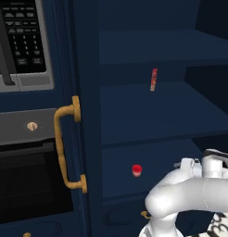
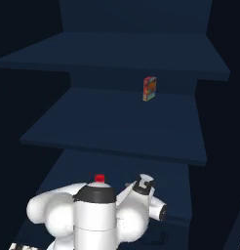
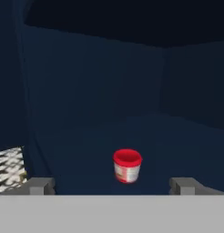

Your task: Pick the jam and place it on the digital scale for weighing, and close the cabinet.

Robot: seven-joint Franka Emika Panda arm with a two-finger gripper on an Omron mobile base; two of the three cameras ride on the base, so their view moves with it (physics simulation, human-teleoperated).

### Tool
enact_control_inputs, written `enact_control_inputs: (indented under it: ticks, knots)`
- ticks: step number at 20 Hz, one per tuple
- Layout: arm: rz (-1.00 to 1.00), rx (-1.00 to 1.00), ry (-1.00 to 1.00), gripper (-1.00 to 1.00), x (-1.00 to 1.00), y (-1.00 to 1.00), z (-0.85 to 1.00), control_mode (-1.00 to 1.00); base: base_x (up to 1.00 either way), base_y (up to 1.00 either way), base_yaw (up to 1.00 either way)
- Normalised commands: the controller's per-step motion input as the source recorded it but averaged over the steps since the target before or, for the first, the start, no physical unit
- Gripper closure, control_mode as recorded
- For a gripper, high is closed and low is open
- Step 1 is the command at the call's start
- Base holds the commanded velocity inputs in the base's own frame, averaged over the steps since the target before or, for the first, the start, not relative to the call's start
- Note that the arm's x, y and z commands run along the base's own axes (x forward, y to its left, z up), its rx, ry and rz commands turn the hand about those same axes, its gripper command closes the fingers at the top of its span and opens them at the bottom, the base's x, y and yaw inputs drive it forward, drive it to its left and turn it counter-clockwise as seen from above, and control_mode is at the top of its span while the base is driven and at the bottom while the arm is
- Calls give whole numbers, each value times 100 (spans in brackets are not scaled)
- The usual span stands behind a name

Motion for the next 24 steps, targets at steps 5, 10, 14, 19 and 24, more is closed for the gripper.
enact_control_inputs:
  ticks: [5,10,14,19,24]
  knots:
    - [0,2,-9,-100,21,19,-9,-100,0,0,0]
    - [0,-1,8,-100,42,14,0,-100,0,0,0]
    - [0,-14,-2,-100,10,71,-4,-100,0,0,0]
    - [0,-7,-3,-100,14,44,-10,-100,0,0,0]
    - [0,0,2,-100,42,10,-3,-100,0,0,0]
